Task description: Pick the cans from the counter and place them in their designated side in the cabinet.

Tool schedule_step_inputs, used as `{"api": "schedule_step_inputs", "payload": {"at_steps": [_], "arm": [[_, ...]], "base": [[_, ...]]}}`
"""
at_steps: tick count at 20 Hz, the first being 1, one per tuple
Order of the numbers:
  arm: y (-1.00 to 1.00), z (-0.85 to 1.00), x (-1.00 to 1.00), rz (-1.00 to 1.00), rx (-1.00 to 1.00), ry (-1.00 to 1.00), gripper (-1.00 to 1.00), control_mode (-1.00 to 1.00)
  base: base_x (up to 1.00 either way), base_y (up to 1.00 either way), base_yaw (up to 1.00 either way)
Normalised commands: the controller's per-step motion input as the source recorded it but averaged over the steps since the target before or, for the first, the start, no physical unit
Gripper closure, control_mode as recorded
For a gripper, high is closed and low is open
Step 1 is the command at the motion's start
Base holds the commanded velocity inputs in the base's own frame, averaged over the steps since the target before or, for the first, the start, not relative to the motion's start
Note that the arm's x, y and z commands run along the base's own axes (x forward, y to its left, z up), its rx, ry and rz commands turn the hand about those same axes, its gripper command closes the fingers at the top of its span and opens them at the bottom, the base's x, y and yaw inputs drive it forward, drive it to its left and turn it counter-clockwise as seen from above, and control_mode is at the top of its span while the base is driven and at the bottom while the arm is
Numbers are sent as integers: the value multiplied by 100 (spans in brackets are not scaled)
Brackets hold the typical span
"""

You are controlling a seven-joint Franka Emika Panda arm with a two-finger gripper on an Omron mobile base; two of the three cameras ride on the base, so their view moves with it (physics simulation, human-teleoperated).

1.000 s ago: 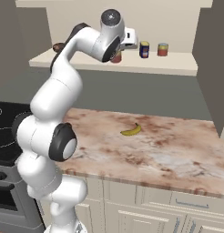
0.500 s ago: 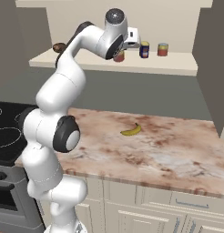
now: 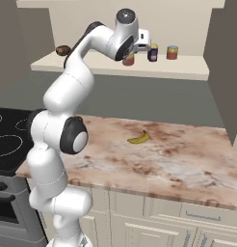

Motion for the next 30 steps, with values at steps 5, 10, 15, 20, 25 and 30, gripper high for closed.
{"api": "schedule_step_inputs", "payload": {"at_steps": [5,10,15,20,25,30], "arm": [[-7,-7,21,0,0,4,100,-100],[-11,-4,21,0,0,3,100,-100],[-8,-3,22,0,0,2,100,-100],[-6,-2,25,0,0,2,100,-100],[-8,-7,29,0,0,3,100,-100],[-5,-8,32,0,0,3,100,-100]], "base": [[0,0,0],[0,0,0],[0,0,0],[0,0,0],[0,0,0],[0,0,0]]}}
